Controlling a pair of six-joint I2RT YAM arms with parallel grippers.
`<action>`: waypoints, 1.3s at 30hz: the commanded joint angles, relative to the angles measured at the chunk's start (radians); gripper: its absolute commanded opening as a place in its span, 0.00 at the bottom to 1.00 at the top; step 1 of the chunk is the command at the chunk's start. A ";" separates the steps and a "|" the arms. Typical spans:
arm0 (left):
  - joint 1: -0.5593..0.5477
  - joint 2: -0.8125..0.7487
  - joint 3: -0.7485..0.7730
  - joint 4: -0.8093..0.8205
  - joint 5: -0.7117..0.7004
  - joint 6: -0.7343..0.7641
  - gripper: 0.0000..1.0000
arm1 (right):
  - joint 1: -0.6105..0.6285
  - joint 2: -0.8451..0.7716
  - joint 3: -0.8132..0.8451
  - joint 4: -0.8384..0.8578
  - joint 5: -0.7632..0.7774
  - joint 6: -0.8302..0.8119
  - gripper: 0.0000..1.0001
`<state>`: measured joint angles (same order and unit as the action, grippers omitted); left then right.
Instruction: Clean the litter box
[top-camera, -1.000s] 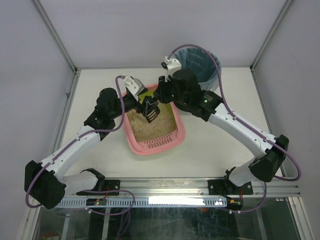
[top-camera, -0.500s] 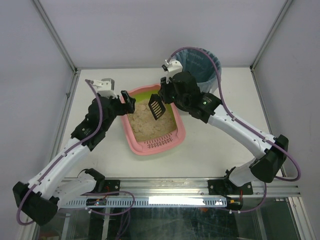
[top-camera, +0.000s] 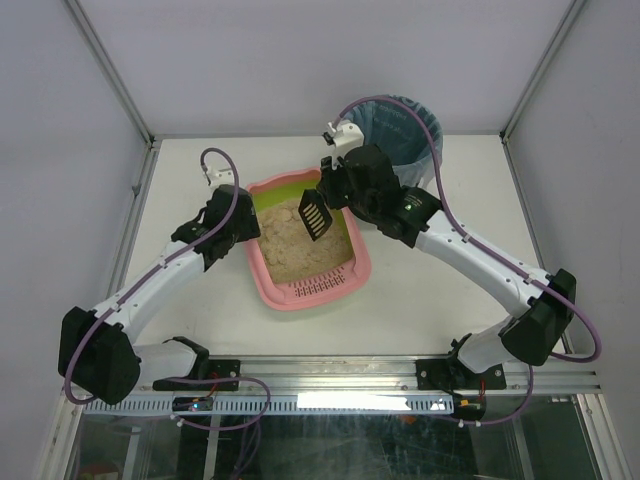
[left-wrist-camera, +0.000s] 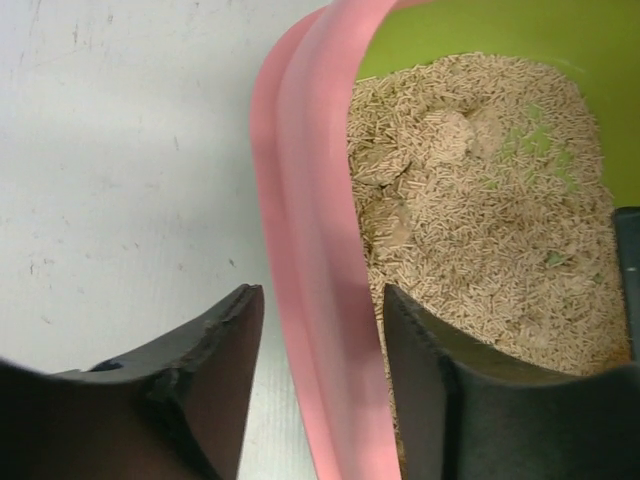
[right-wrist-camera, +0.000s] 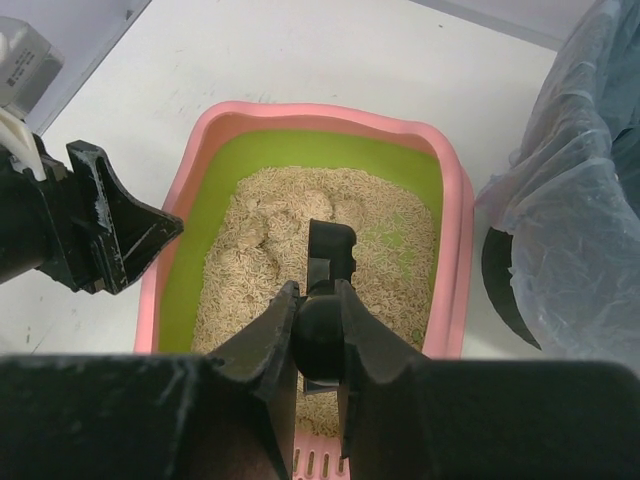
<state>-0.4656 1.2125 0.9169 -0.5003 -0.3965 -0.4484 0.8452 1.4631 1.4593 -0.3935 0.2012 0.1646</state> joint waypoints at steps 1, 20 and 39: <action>0.030 0.024 0.044 0.012 0.046 0.024 0.47 | 0.005 -0.021 0.013 0.064 0.040 -0.042 0.00; 0.083 0.050 0.041 0.054 0.152 0.112 0.37 | 0.005 0.287 0.235 0.062 0.137 -0.211 0.00; 0.135 -0.069 -0.005 0.126 0.291 0.093 0.44 | 0.001 0.522 0.403 0.038 0.212 -0.301 0.00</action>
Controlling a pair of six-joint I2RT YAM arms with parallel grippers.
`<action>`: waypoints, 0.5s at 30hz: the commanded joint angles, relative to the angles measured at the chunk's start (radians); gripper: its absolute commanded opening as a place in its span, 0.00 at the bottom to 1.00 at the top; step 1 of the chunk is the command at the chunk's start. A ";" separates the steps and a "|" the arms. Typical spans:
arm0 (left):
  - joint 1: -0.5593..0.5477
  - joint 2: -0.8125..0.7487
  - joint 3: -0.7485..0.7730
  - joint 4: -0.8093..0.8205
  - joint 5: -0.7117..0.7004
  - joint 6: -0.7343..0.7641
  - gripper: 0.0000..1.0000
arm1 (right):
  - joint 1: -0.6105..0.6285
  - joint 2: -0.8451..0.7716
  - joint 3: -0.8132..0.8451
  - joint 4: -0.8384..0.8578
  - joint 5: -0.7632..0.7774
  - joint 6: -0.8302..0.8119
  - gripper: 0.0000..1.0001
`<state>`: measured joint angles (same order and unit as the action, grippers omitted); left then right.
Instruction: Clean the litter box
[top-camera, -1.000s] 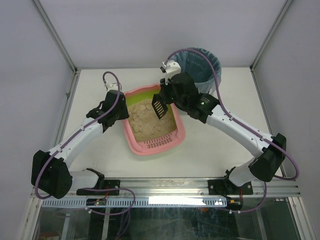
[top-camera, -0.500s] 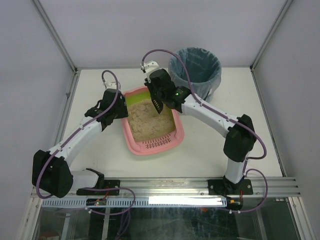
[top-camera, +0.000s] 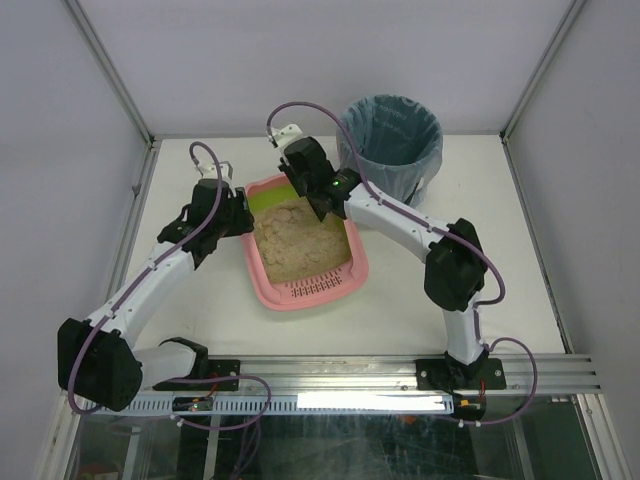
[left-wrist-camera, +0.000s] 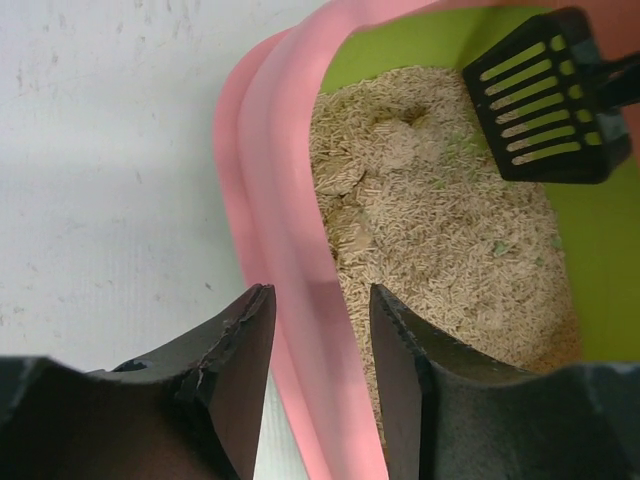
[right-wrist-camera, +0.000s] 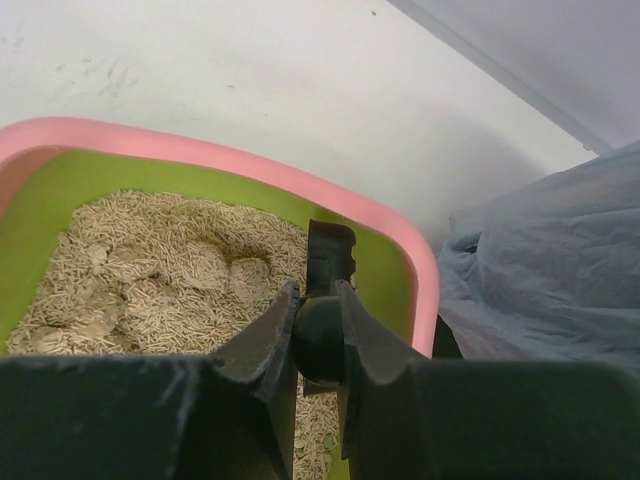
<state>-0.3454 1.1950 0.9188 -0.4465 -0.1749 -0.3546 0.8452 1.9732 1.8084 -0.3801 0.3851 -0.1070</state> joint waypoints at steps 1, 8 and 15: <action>0.017 -0.059 -0.009 0.077 0.073 -0.001 0.44 | 0.001 0.017 0.054 0.023 0.024 -0.030 0.00; 0.047 -0.104 -0.031 0.099 0.072 -0.010 0.45 | -0.001 0.036 0.058 0.015 -0.065 0.030 0.00; 0.063 -0.077 -0.025 0.080 0.064 -0.010 0.40 | -0.002 0.039 0.064 0.017 -0.173 0.109 0.00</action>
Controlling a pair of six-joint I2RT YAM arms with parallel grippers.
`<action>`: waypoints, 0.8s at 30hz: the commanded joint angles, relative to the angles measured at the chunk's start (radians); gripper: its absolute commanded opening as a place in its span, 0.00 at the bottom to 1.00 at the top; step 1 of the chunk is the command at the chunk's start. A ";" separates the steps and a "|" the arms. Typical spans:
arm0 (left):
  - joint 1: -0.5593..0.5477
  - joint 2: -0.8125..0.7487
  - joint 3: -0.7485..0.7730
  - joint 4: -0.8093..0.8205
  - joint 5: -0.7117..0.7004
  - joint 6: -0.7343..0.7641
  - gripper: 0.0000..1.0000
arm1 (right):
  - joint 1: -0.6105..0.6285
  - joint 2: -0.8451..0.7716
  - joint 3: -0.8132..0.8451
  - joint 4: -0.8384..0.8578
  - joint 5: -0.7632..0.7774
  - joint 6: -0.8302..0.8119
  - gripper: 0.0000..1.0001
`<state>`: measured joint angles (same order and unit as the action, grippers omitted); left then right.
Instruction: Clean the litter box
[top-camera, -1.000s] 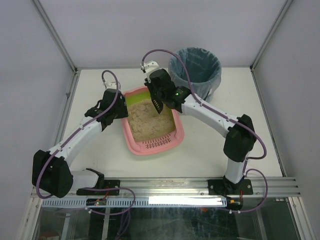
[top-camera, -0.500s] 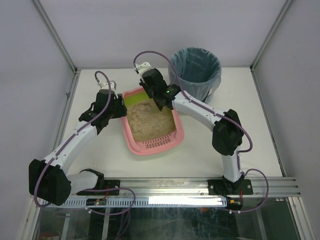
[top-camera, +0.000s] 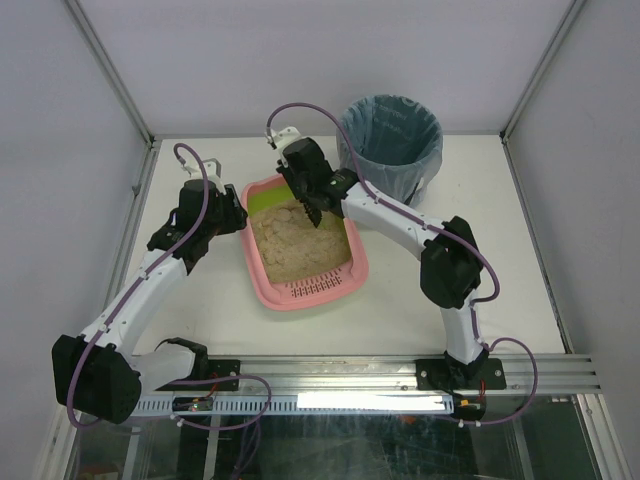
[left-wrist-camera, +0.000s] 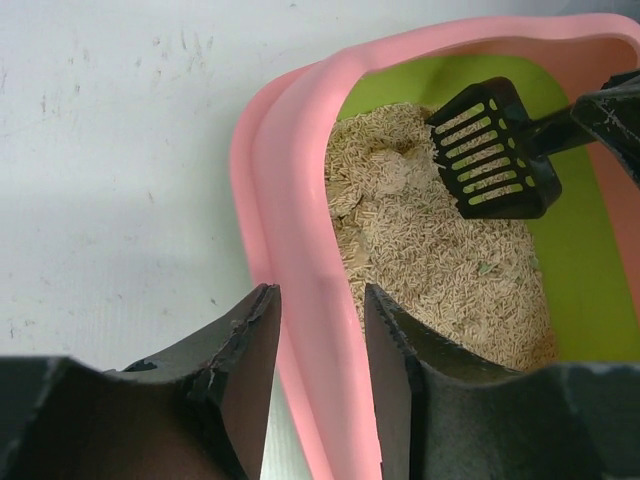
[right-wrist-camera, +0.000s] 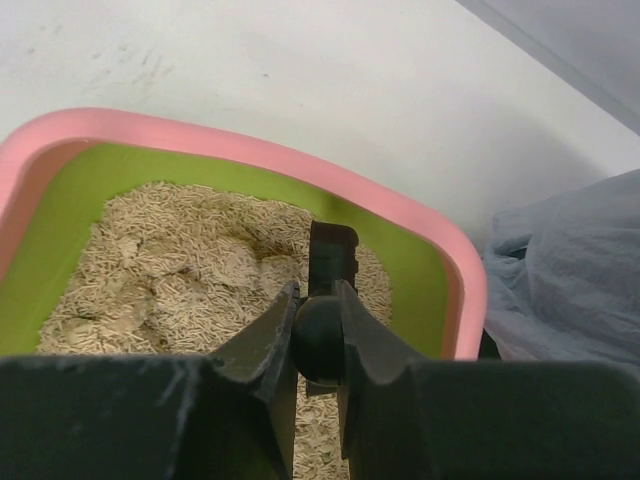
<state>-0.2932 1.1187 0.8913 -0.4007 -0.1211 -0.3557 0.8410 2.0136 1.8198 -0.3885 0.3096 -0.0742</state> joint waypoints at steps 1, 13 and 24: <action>0.012 0.004 0.005 0.030 0.005 -0.009 0.38 | 0.001 0.000 0.055 0.025 -0.112 0.086 0.00; 0.019 0.043 0.016 0.006 0.006 -0.006 0.33 | -0.041 -0.018 0.022 0.033 -0.220 0.272 0.00; 0.019 0.068 0.023 -0.003 0.021 0.000 0.29 | -0.077 -0.101 -0.143 0.059 -0.130 0.494 0.00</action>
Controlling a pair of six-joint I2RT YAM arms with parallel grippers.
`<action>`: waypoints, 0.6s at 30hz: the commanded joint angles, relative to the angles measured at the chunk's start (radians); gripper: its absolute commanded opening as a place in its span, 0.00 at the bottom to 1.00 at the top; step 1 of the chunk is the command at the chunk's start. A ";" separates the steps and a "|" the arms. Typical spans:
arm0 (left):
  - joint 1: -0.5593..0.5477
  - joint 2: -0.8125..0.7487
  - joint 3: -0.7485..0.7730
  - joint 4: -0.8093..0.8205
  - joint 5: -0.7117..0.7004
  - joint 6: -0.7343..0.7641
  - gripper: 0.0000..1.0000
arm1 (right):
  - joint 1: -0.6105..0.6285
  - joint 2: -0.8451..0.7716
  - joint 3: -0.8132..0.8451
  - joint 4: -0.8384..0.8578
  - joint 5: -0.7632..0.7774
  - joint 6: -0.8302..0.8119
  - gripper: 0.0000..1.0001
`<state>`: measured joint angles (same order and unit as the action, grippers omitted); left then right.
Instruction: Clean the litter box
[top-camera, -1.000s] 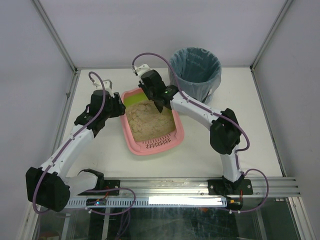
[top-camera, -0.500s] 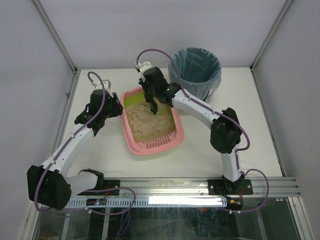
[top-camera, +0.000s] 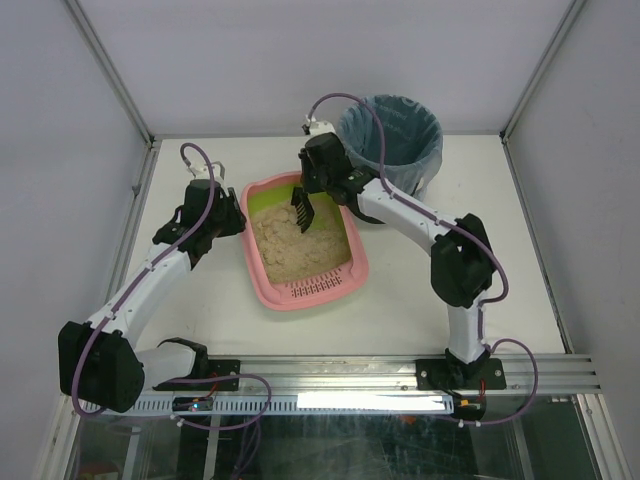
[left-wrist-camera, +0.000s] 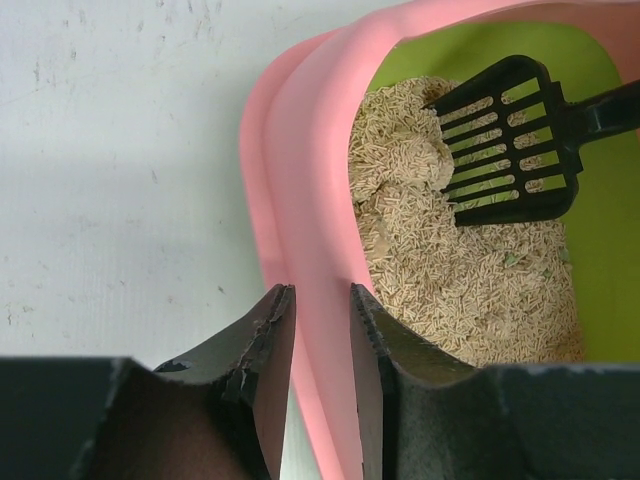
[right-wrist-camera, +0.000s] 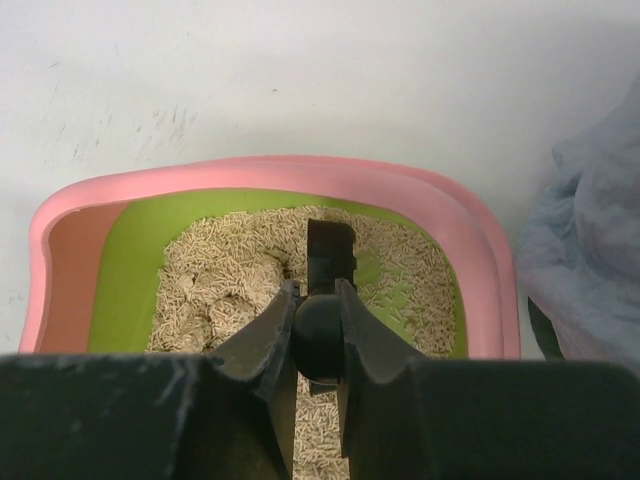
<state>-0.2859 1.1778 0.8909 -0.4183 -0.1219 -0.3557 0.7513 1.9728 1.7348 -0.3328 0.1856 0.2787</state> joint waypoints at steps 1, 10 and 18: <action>0.012 0.011 0.024 0.015 0.022 0.001 0.29 | 0.011 -0.071 -0.079 0.007 -0.002 0.160 0.00; 0.012 0.031 0.029 0.012 0.041 0.003 0.27 | 0.005 -0.173 -0.266 0.081 -0.002 0.319 0.00; 0.012 0.048 0.033 0.010 0.059 0.007 0.24 | 0.006 -0.250 -0.481 0.262 -0.034 0.468 0.00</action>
<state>-0.2729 1.2236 0.8932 -0.4316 -0.1211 -0.3515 0.7422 1.7535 1.3357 -0.1143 0.2253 0.6014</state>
